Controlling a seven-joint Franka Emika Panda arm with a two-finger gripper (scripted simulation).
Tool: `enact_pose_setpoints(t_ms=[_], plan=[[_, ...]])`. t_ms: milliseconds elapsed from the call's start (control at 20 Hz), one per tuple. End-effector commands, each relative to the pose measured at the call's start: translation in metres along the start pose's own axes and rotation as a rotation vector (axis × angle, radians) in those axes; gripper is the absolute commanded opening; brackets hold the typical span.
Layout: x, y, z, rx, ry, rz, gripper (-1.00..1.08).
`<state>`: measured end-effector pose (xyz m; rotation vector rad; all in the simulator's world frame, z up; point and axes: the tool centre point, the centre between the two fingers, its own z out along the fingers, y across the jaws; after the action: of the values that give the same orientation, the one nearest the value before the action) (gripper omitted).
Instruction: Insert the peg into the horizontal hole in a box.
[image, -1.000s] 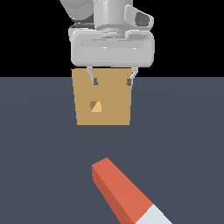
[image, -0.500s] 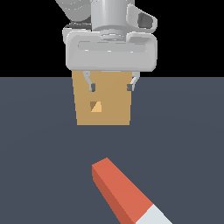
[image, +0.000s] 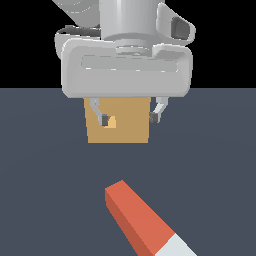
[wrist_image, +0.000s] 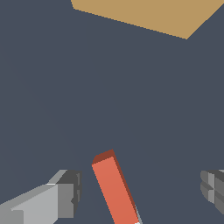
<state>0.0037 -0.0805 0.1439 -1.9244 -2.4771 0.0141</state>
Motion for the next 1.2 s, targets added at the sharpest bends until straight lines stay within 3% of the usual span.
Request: enact_pose_setpoints(t_ms=[0,700,1150], plan=[[-0.018,-0.002,0.008,-0.001,0.000,-0.038,1.00],[-0.121,0.004,0.051,-0.007,0.000,-0.255,1.00],[-0.163,0.016,0.069,-0.009,0.000,-0.346,1.00]])
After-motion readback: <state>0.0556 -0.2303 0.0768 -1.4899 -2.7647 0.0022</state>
